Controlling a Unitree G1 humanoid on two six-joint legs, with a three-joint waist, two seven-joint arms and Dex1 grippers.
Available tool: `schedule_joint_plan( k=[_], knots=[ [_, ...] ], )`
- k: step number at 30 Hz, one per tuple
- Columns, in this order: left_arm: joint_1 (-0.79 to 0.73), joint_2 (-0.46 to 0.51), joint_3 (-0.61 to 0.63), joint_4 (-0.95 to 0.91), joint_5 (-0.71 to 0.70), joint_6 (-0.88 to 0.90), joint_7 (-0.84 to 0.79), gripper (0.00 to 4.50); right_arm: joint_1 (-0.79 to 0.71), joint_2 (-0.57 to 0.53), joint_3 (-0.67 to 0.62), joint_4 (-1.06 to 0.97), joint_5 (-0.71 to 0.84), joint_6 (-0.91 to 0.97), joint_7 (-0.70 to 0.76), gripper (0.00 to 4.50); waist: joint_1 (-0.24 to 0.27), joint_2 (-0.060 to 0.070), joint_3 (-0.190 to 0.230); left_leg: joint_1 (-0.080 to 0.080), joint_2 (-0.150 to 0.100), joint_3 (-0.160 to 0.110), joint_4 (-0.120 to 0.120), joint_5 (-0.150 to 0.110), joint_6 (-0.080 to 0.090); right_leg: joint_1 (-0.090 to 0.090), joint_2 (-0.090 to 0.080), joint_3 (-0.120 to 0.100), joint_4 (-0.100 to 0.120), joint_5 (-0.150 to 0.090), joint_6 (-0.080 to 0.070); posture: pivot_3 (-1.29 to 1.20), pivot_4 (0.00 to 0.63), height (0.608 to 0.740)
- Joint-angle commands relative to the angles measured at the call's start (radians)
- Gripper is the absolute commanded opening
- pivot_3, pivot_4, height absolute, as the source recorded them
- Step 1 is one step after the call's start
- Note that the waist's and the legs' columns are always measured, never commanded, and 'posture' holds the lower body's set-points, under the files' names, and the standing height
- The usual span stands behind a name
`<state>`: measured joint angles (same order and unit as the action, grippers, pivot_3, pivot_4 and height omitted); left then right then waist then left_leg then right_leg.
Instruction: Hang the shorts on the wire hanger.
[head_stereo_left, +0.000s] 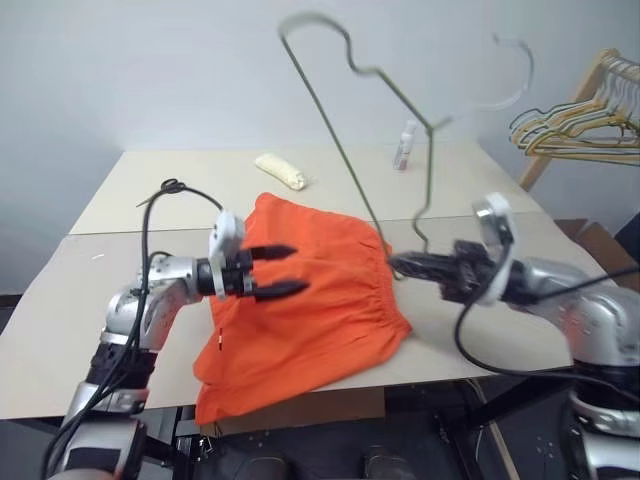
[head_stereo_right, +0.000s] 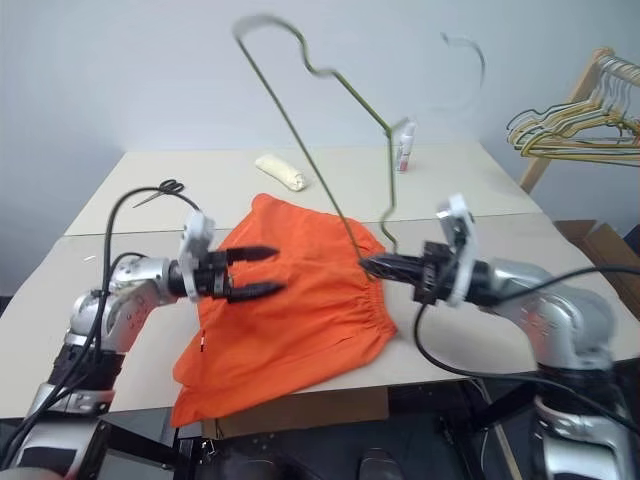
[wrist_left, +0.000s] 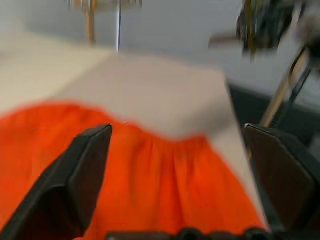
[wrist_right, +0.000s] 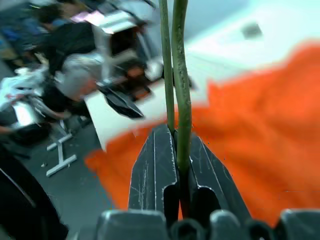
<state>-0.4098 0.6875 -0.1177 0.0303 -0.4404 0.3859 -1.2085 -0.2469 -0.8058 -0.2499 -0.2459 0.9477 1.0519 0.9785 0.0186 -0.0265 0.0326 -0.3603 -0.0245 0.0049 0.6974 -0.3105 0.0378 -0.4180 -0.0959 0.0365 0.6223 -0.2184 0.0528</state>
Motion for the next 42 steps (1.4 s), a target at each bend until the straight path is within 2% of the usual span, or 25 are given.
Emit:
schedule_joint_plan(
  k=[1, 4, 8, 12, 19, 26, 33, 37, 42],
  knots=[
    [0.029, 0.095, -0.031, -0.112, 0.078, -0.121, -0.103, 4.43, 0.089, -0.117, -0.119, 0.016, 0.083, 0.092, 0.088, 0.00, -0.002, 0.000, 0.000, -0.003, 0.000, 0.000, 0.001, 0.000, 0.000, -0.003, -0.001, 0.001, 0.001, 0.000, 0.000, -0.01, 0.000, 0.740],
    [0.057, 0.168, -0.058, -0.177, 0.097, -0.159, -0.187, 4.43, 0.158, -0.205, -0.136, 0.111, 0.090, 0.133, 0.180, 0.00, -0.006, 0.000, 0.000, -0.003, 0.001, 0.001, 0.001, 0.000, 0.001, -0.003, 0.000, 0.001, 0.001, 0.000, 0.000, -0.02, 0.000, 0.740],
    [0.057, 0.190, -0.076, -0.180, 0.146, -0.222, -0.209, 4.43, 0.117, -0.320, 0.001, 0.314, 0.096, 0.332, 0.293, 0.00, -0.013, 0.002, -0.001, 0.002, 0.003, 0.006, 0.001, -0.001, 0.002, 0.001, 0.002, 0.003, 0.001, 0.000, 0.000, -0.01, 0.000, 0.740],
    [0.031, 0.147, -0.046, -0.181, 0.089, -0.200, -0.199, 4.43, 0.100, -0.356, 0.184, 0.466, -0.024, 0.308, 0.385, 0.00, -0.016, 0.002, -0.001, 0.009, 0.006, 0.008, 0.001, -0.003, 0.005, 0.010, 0.005, 0.003, -0.002, 0.000, 0.000, 0.00, 0.000, 0.740],
    [0.045, 0.145, -0.020, -0.234, 0.088, -0.191, -0.163, 4.43, -0.006, -0.321, 0.340, 0.609, -0.160, 0.277, 0.410, 0.00, -0.022, 0.005, -0.001, 0.008, 0.005, 0.009, 0.004, -0.003, 0.006, 0.010, 0.005, 0.004, -0.002, 0.001, 0.003, 0.01, 0.000, 0.740],
    [0.057, 0.159, -0.009, -0.248, 0.083, -0.188, -0.163, 4.43, -0.031, -0.302, 0.385, 0.647, -0.219, 0.248, 0.444, 0.00, -0.009, 0.006, -0.002, 0.008, 0.005, 0.008, 0.005, -0.004, 0.006, 0.011, 0.004, 0.003, -0.003, 0.001, 0.003, 0.03, 0.000, 0.740],
    [0.070, 0.149, 0.018, -0.252, 0.045, -0.163, -0.155, 4.43, -0.013, -0.278, 0.344, 0.623, -0.191, 0.251, 0.468, 0.00, -0.007, 0.006, -0.002, 0.008, 0.005, 0.008, 0.005, -0.004, 0.006, 0.011, 0.004, 0.003, -0.002, 0.001, 0.003, 0.03, 0.000, 0.740],
    [0.071, 0.153, 0.014, -0.253, 0.051, -0.169, -0.151, 4.43, 0.023, -0.300, 0.339, 0.582, -0.172, 0.238, 0.539, 0.00, -0.006, 0.006, -0.002, 0.008, 0.005, 0.008, 0.005, -0.004, 0.006, 0.011, 0.004, 0.003, -0.003, 0.001, 0.003, 0.04, 0.000, 0.740],
    [0.082, 0.155, 0.005, -0.271, 0.054, -0.169, -0.150, 4.43, 0.058, -0.352, 0.426, 0.503, -0.175, 0.208, 0.628, 0.00, -0.005, 0.006, -0.002, 0.008, 0.005, 0.007, 0.005, -0.004, 0.006, 0.011, 0.004, 0.003, -0.002, 0.001, 0.003, 0.05, 0.000, 0.740]
  ],
)
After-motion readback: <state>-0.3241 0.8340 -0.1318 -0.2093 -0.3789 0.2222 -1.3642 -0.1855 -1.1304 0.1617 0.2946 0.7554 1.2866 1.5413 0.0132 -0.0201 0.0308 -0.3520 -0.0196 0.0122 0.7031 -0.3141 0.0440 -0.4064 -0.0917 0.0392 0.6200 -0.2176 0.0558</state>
